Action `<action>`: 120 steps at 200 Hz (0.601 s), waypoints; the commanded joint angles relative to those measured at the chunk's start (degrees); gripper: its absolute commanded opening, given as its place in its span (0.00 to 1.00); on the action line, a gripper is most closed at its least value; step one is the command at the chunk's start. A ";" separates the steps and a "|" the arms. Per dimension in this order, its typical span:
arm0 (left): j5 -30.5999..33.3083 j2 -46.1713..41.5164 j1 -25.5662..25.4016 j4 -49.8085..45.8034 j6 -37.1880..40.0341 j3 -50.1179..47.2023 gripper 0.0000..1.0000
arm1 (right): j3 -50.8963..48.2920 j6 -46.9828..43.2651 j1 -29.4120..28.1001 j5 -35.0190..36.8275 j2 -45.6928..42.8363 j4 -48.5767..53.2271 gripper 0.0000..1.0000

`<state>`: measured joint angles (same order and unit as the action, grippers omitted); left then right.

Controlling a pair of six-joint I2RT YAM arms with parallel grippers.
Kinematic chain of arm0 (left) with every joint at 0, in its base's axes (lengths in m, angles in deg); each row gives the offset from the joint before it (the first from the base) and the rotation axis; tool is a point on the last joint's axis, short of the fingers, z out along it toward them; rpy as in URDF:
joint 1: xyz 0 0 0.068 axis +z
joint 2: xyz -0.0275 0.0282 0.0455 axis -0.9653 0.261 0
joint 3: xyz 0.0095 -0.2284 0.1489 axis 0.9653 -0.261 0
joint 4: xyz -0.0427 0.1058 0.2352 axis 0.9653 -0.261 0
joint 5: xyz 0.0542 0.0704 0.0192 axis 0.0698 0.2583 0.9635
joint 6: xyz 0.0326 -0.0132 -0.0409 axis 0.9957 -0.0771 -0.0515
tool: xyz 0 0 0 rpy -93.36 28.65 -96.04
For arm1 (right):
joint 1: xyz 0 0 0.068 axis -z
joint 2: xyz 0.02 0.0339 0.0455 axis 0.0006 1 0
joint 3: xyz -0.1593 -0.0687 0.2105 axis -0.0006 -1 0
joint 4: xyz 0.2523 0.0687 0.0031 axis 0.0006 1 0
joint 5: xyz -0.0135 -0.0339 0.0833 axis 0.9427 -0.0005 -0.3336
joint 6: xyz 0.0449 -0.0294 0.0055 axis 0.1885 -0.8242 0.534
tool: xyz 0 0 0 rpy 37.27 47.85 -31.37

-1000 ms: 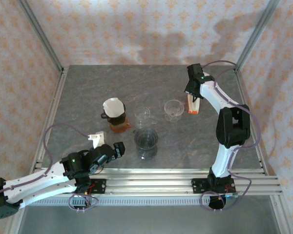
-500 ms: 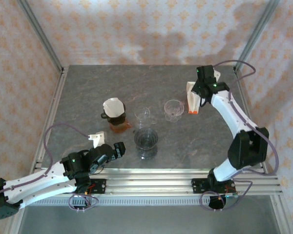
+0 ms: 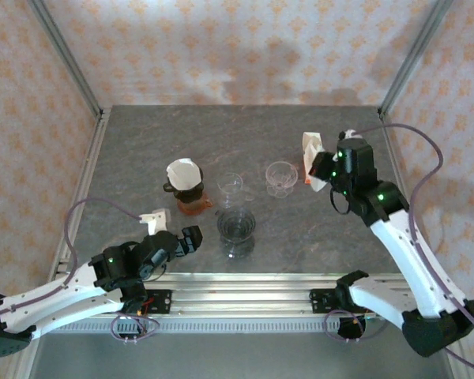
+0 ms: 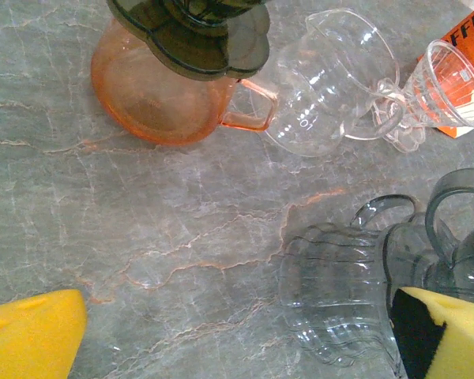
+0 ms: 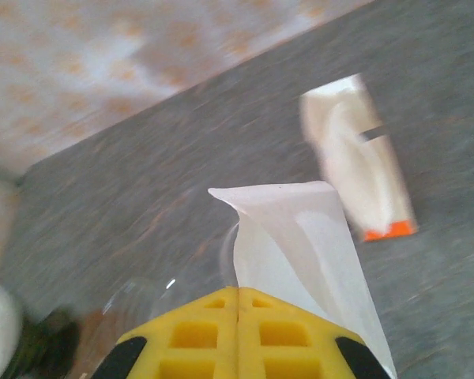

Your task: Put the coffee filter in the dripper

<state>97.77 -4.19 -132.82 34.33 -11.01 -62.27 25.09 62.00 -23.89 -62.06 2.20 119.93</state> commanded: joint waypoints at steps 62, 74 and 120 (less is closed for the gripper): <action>3.46 -0.36 0.63 -3.02 2.00 2.80 1.00 | 5.01 -1.21 -22.23 -21.43 -1.01 12.34 0.00; 3.50 -0.26 0.67 -2.98 1.89 2.81 1.00 | 6.18 -0.49 -24.46 -21.22 0.02 13.77 0.00; 2.70 0.16 0.74 -2.20 2.13 2.90 1.00 | 10.53 0.21 -28.80 -17.52 5.90 18.23 0.00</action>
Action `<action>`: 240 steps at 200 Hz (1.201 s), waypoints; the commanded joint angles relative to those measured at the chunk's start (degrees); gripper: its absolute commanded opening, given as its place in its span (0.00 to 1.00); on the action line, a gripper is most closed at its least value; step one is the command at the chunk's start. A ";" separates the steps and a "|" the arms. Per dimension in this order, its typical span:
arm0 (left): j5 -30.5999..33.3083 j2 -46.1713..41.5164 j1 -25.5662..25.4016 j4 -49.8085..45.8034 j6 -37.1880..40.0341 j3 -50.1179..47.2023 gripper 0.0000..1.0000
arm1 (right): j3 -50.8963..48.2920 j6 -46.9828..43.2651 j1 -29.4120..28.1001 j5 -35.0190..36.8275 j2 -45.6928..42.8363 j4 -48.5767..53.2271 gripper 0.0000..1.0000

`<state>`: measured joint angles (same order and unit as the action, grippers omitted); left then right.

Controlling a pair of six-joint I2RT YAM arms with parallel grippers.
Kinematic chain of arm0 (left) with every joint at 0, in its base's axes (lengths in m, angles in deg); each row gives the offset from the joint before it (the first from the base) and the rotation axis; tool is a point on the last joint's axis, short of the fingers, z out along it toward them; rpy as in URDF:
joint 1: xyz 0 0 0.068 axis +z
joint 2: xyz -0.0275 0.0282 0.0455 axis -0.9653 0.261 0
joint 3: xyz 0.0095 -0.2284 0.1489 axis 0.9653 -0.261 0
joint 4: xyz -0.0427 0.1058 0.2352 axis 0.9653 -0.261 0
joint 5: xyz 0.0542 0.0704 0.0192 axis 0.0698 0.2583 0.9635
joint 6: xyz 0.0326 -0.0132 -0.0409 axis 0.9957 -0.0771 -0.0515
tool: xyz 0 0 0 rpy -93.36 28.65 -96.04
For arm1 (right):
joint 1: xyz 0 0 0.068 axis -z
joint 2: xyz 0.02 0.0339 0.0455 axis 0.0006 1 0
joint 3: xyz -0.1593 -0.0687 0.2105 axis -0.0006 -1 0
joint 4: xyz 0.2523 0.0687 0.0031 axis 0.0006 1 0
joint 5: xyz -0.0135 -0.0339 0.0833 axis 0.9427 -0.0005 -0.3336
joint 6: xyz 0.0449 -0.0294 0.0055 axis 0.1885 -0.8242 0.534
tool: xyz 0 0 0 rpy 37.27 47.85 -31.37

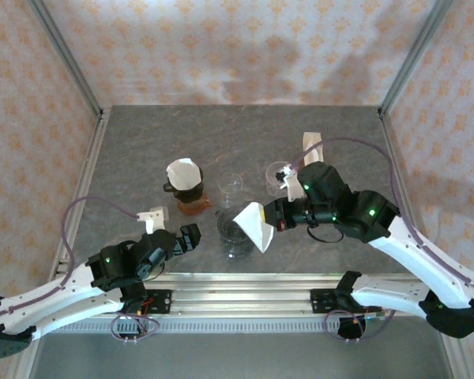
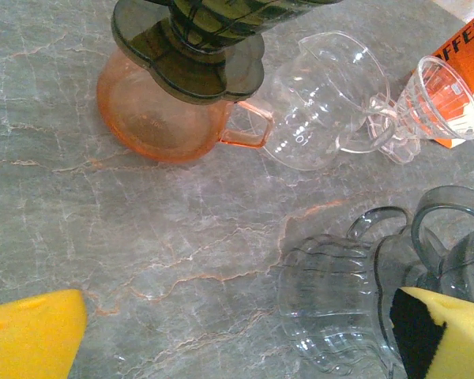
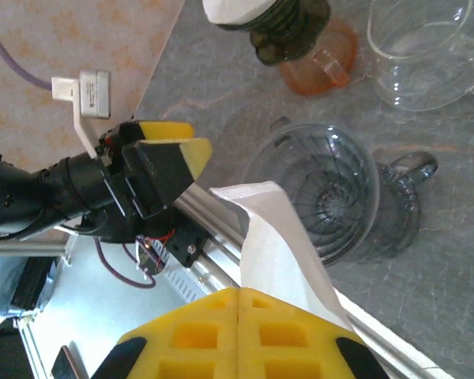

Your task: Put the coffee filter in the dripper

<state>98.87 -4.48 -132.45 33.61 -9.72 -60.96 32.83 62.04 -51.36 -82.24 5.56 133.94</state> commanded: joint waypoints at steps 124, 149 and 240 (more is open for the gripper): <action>-1.31 -0.69 0.41 -1.27 2.73 2.34 1.00 | 20.04 -1.02 -4.34 13.67 18.94 13.81 0.00; -1.74 -0.52 0.41 -0.89 3.02 2.29 1.00 | 20.20 -0.20 -4.38 13.50 16.81 15.09 0.00; -2.25 1.18 0.54 0.55 3.58 2.64 1.00 | 20.15 1.03 -4.81 10.17 19.59 15.42 0.00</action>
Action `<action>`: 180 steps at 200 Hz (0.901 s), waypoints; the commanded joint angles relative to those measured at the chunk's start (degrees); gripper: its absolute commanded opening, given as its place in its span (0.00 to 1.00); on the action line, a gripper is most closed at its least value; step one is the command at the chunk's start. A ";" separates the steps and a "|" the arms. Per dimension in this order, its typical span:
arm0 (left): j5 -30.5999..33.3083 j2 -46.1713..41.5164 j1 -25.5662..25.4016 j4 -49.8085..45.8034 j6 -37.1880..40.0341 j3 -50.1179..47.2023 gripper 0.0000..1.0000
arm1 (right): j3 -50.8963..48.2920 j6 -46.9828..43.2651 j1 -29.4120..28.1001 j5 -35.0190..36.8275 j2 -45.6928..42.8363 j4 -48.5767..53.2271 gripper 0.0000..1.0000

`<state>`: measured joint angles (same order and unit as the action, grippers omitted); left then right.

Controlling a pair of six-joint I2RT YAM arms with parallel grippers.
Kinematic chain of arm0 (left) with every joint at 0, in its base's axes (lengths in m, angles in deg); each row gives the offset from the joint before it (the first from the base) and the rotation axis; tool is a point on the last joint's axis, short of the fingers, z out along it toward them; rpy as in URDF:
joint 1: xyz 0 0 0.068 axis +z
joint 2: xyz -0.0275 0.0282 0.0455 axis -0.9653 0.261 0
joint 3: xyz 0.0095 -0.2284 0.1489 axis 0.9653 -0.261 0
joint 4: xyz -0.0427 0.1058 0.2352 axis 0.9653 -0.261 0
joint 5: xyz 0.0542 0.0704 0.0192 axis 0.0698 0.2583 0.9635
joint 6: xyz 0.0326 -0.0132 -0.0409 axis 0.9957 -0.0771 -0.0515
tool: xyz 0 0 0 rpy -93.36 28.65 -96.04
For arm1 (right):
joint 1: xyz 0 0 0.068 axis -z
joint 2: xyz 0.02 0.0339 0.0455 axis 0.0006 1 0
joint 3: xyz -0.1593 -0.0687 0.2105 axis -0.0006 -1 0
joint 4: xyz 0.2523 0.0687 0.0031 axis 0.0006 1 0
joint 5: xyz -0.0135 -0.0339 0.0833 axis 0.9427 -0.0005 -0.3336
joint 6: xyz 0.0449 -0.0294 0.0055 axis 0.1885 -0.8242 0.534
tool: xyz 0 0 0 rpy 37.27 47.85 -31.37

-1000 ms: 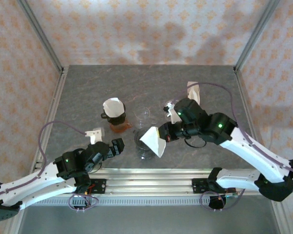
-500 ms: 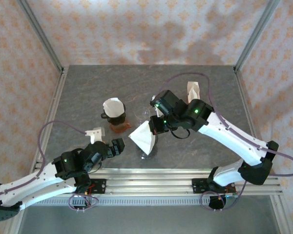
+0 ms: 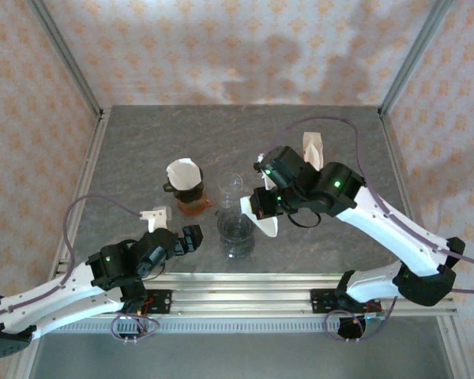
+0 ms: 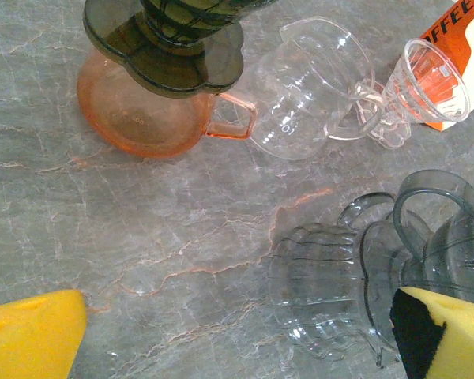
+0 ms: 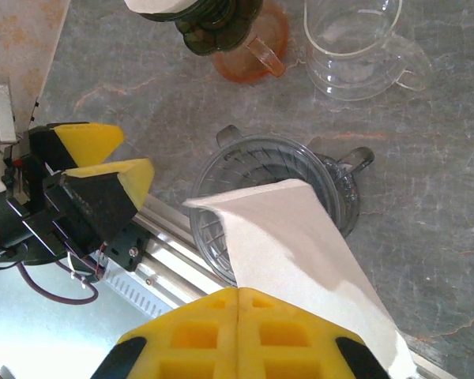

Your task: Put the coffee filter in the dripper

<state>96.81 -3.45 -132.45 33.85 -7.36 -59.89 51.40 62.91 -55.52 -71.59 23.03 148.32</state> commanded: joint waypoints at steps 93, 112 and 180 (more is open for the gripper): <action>-1.05 0.78 0.54 1.30 1.44 1.74 1.00 | 6.98 -1.47 -4.37 0.05 10.15 3.28 0.00; -1.52 1.34 0.48 1.51 1.57 1.93 1.00 | 6.61 -1.63 -4.55 -0.43 12.23 2.83 0.00; -2.39 1.01 0.62 1.59 1.19 2.01 1.00 | 0.57 -1.12 -4.54 -0.17 15.00 -3.29 0.00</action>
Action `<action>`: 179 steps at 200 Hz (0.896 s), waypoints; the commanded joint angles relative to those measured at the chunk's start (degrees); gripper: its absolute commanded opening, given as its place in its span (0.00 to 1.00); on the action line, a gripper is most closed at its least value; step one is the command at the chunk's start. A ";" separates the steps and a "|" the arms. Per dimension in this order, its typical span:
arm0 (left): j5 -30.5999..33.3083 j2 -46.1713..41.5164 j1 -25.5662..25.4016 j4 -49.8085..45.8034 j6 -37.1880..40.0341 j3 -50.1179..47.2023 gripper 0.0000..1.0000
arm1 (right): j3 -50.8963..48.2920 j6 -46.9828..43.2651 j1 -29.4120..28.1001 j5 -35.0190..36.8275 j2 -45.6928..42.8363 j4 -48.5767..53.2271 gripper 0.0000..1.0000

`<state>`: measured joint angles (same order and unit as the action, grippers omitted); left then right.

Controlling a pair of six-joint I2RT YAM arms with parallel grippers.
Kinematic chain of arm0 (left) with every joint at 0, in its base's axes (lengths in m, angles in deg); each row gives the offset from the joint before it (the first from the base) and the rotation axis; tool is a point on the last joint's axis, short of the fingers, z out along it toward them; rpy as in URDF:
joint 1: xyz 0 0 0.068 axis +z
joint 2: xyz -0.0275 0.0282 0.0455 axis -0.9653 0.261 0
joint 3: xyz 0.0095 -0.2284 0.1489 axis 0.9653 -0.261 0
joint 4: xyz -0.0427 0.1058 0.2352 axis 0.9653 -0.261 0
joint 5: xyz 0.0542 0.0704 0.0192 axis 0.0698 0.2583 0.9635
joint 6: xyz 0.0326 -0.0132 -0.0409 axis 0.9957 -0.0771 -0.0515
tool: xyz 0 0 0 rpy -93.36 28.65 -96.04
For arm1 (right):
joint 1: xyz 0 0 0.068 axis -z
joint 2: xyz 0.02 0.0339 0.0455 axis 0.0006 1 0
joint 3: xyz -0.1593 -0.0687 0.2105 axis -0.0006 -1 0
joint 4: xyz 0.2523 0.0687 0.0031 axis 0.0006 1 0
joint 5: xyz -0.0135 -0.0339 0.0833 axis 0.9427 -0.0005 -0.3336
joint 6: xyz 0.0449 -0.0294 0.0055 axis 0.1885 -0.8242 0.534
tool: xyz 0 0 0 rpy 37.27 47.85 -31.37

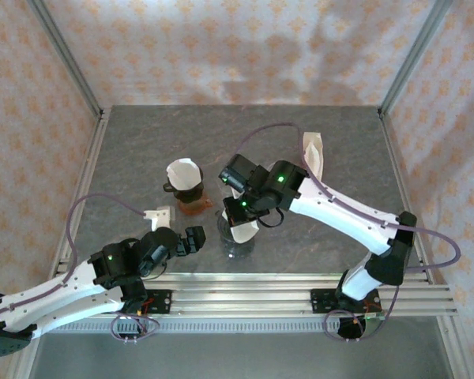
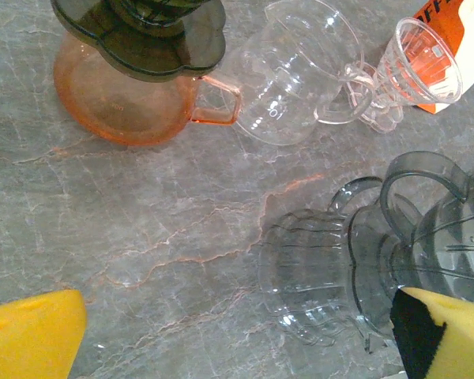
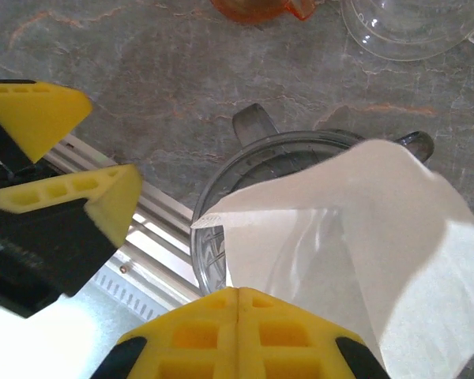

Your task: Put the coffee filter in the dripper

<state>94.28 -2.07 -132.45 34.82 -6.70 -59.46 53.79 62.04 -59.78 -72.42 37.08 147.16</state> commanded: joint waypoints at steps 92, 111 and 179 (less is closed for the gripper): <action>-0.64 -0.47 0.79 0.74 0.70 2.03 1.00 | -3.20 -0.16 -0.28 1.29 2.36 -3.91 0.07; -1.08 -0.37 0.78 0.81 1.07 2.45 1.00 | -2.75 0.11 -0.28 1.62 1.21 -4.00 0.25; -3.38 3.20 1.03 1.27 7.36 9.49 1.00 | -7.75 2.14 -0.28 6.67 -10.79 -8.07 0.54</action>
<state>91.33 -1.02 -131.82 35.51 -4.39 -55.22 48.72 63.00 -59.78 -70.30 32.56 141.11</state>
